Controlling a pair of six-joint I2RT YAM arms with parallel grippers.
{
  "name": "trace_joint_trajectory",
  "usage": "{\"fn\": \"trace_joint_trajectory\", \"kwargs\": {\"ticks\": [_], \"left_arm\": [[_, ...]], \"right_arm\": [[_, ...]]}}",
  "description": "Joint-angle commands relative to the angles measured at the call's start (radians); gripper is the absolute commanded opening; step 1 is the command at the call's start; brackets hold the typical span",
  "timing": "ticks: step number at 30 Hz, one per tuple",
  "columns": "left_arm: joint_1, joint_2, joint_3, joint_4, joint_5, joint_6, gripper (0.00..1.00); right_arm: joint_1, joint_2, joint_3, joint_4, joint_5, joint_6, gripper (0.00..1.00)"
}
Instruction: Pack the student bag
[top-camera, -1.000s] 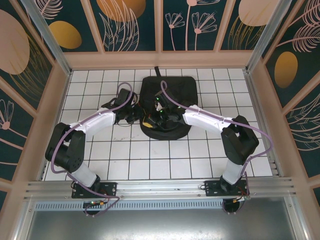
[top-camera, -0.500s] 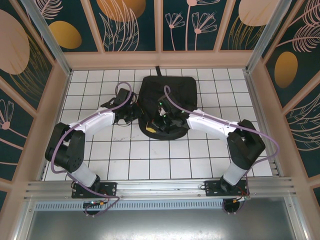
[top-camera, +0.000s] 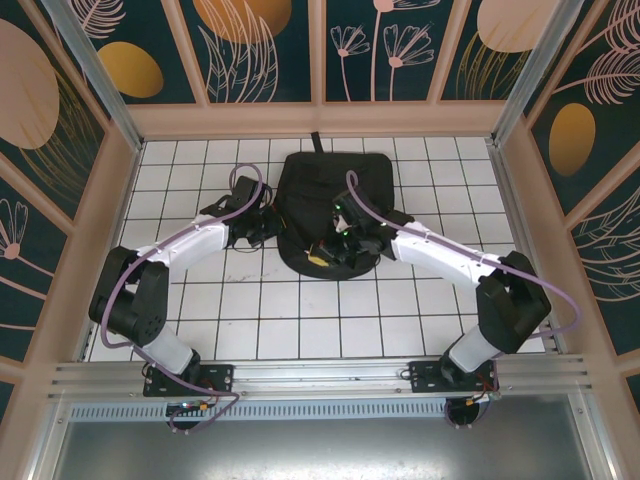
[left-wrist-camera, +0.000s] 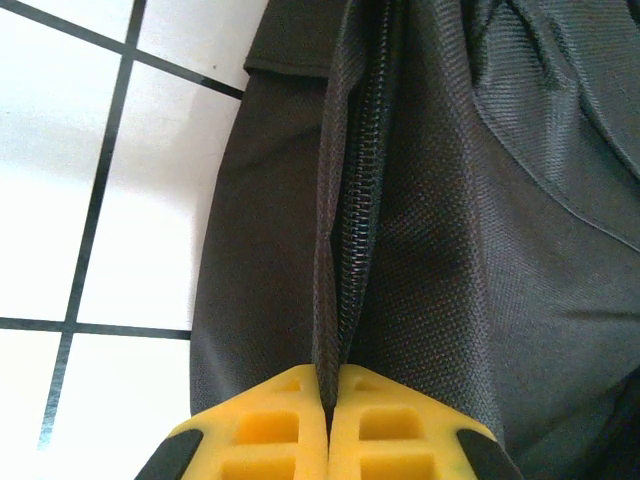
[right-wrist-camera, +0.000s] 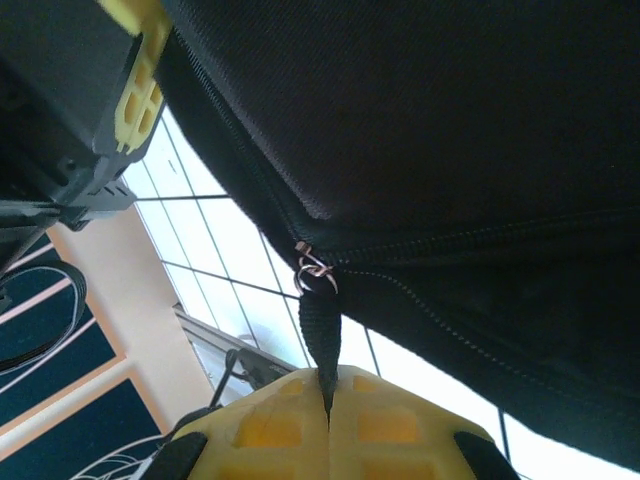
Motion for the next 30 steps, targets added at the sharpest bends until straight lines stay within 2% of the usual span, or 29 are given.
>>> {"fn": "trace_joint_trajectory", "kwargs": {"ticks": [1, 7, 11, 12, 13, 15, 17, 19, 21, 30], "left_arm": [[0.032, -0.012, 0.014, -0.031, -0.088, 0.040, 0.00], [0.037, -0.012, 0.026, -0.048, -0.111, 0.058, 0.00], [0.040, -0.006, 0.040, -0.055, -0.105, 0.060, 0.00], [0.040, -0.004, 0.046, -0.054, -0.093, 0.062, 0.04], [0.040, -0.004, 0.054, -0.055, -0.080, 0.062, 0.14], [0.040, -0.015, 0.068, -0.060, -0.068, 0.065, 0.21], [0.041, -0.038, 0.082, -0.074, -0.080, 0.068, 0.30], [0.045, -0.059, 0.110, -0.117, -0.107, 0.079, 0.45], [0.051, -0.079, 0.133, -0.157, -0.133, 0.087, 0.54], [0.078, -0.210, 0.111, -0.285, -0.200, 0.071, 0.55]], "right_arm": [[-0.045, -0.067, -0.010, -0.115, -0.049, -0.102, 0.00], [-0.084, -0.041, 0.015, -0.192, -0.124, -0.252, 0.00], [-0.060, -0.034, 0.029, -0.174, -0.150, -0.255, 0.00], [-0.051, -0.034, 0.030, -0.155, -0.144, -0.234, 0.00], [-0.042, -0.030, 0.036, -0.133, -0.140, -0.210, 0.00], [-0.028, -0.020, 0.046, -0.085, -0.123, -0.158, 0.00], [-0.015, -0.001, 0.059, -0.031, -0.115, -0.105, 0.00], [0.000, 0.031, 0.086, 0.016, -0.100, -0.051, 0.00], [0.018, 0.070, 0.120, 0.066, -0.091, -0.011, 0.00], [0.081, 0.315, 0.421, 0.100, -0.072, 0.067, 0.00]]}}
